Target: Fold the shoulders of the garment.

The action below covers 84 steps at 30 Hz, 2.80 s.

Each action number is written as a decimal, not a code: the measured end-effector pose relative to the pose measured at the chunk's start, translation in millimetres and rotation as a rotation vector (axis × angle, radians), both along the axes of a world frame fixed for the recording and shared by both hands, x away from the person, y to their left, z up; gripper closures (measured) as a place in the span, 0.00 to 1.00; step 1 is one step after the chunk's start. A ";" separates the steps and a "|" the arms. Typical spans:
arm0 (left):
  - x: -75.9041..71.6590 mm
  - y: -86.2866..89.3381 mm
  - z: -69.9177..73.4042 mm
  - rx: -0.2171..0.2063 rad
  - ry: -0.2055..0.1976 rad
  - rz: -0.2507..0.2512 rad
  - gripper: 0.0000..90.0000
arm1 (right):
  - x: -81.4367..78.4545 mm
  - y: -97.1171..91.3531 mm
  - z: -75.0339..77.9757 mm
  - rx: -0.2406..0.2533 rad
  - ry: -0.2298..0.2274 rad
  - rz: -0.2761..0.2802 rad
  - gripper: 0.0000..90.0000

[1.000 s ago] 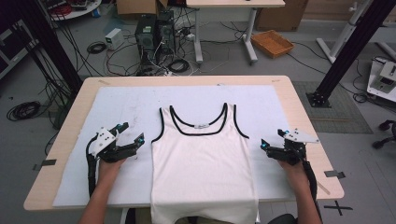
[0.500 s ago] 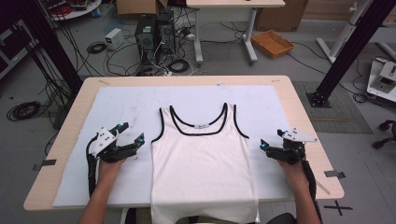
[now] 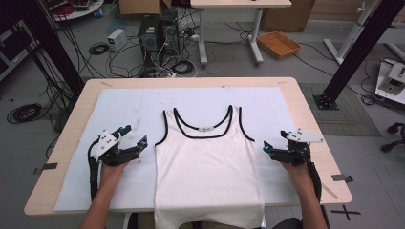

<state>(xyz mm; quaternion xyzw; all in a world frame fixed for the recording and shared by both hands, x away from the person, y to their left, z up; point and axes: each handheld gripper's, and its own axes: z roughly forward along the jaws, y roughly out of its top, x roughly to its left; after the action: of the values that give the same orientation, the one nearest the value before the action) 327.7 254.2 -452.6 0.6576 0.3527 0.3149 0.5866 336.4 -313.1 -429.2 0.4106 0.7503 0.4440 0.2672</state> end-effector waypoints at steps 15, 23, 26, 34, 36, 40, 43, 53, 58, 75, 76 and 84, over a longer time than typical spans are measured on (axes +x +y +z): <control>0.1 0.3 0.1 -0.001 0.001 0.003 0.24 | 45.0 58.4 48.2 -0.034 0.037 0.129 0.20; 0.3 0.4 0.1 -0.006 0.004 0.004 0.24 | 85.4 79.3 51.8 -0.081 0.091 0.060 0.20; 0.3 0.4 0.0 -0.007 0.004 0.004 0.24 | 98.9 84.9 44.6 -0.143 0.112 -0.001 0.21; 0.6 -0.2 0.2 -0.004 0.009 0.017 0.24 | 120.9 88.6 26.7 -0.158 0.194 -0.073 0.22; 0.5 -0.4 0.3 0.001 0.009 0.020 0.24 | 130.2 89.1 18.9 -0.136 0.221 -0.095 0.29; 0.5 -0.5 0.2 0.002 0.008 0.020 0.24 | 137.9 90.9 12.4 -0.130 0.244 -0.109 0.29; 0.4 -0.5 0.2 0.001 0.008 0.021 0.24 | 145.2 94.8 4.4 -0.131 0.276 -0.109 0.32; -0.2 -1.3 0.3 0.006 0.009 0.018 0.24 | 154.7 110.2 -12.8 -0.119 0.319 -0.051 0.70; -0.4 -1.5 0.3 0.009 0.009 0.017 0.24 | 152.3 111.9 -11.2 -0.091 0.341 -0.019 0.95; -0.9 -2.1 0.4 0.012 0.013 0.015 0.24 | 100.5 105.8 13.8 -0.027 0.115 0.145 0.95; -0.9 -2.1 0.4 0.013 0.014 0.015 0.24 | 95.7 104.7 13.4 -0.019 0.107 0.154 0.95; -1.1 -2.1 0.5 0.014 0.015 0.013 0.24 | 66.4 97.8 6.0 -0.028 0.076 0.217 0.95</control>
<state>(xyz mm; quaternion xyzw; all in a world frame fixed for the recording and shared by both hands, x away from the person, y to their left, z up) 326.6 252.1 -452.1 0.6616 0.3589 0.3162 0.5774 402.8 -215.3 -423.2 0.3396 0.8061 0.4439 0.1945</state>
